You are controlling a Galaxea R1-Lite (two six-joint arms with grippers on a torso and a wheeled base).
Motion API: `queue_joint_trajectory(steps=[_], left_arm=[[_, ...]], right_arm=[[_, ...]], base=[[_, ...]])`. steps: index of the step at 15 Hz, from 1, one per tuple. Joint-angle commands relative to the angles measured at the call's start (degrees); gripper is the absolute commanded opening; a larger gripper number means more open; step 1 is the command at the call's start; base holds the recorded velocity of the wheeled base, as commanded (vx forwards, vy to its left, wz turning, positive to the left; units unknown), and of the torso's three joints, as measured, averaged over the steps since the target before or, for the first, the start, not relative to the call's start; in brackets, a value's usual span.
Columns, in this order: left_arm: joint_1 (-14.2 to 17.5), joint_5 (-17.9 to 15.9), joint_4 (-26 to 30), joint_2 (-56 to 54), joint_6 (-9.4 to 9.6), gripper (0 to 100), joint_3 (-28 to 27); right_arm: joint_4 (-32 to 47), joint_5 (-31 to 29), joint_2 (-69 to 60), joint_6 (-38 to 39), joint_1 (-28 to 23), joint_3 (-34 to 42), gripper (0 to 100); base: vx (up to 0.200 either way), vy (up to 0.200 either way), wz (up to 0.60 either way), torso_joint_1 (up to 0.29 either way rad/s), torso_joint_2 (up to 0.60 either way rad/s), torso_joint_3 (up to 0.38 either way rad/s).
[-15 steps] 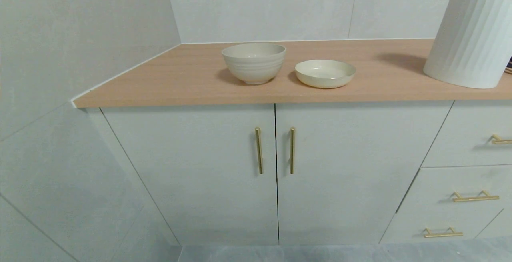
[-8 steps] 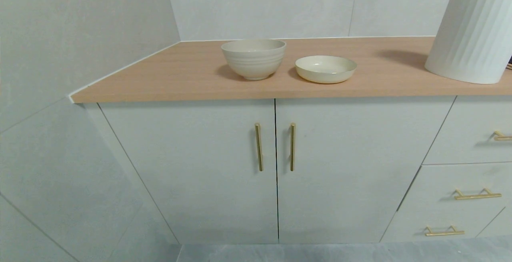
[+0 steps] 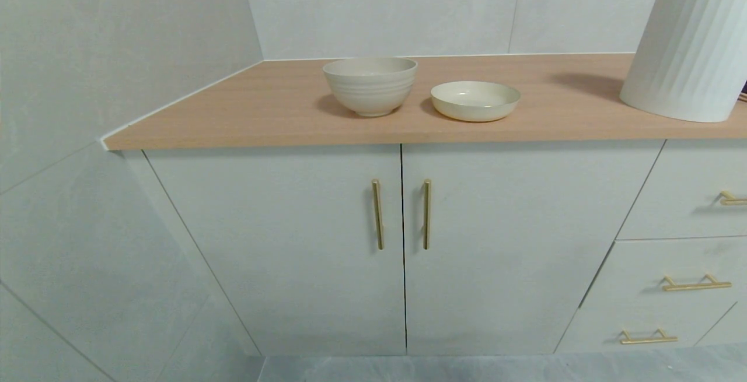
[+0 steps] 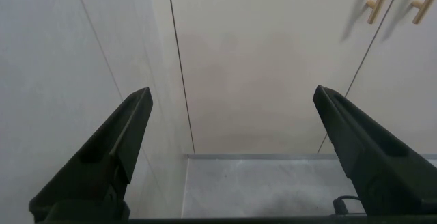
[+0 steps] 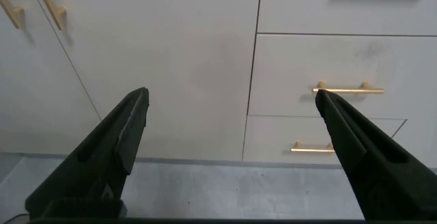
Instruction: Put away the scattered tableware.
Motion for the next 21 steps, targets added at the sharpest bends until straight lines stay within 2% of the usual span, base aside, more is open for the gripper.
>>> queue_joint_trajectory(steps=[1,4,5,9,10,15,17,21], left_arm=[[0.02,0.01,-0.01,0.0,-0.02,100,0.0],[0.02,0.01,-0.01,0.0,0.07,100,0.0],[0.02,0.01,-0.01,0.0,0.07,100,0.0],[0.02,0.01,-0.01,0.0,0.07,100,0.0],[0.02,0.01,-0.01,0.0,0.07,100,0.0],[0.02,0.01,-0.01,0.0,0.07,100,0.0],[0.02,0.01,-0.1,0.0,0.07,100,0.0],[0.02,0.01,-0.01,0.0,0.07,100,0.0]], right_arm=[[-0.04,-0.02,0.07,-0.04,0.0,0.01,100],[-0.21,0.24,0.34,0.48,0.09,-2.36,100],[0.14,1.82,3.41,3.47,1.32,-8.87,100],[-0.3,8.24,17.39,3.74,3.96,-10.71,100],[-0.57,11.67,25.3,3.65,6.06,-11.77,100],[-2.15,14.57,40.68,3.74,12.13,-18.18,100],[-6.02,14.66,51.49,3.74,14.68,-21.35,100],[-19.11,14.39,68.89,3.91,19.95,-25.13,100]], base=[[0.0,0.0,0.0,0.0,0.0,0.0],[0.0,0.0,0.0,0.0,0.0,0.0],[0.0,0.0,0.0,0.0,0.0,0.0],[0.0,0.0,0.0,0.0,0.0,0.0],[0.0,0.0,0.0,0.0,0.0,0.0],[0.0,0.0,0.0,0.0,0.0,0.0],[0.0,0.0,0.0,0.0,0.0,0.0],[0.0,0.0,0.0,0.0,0.0,0.0]])
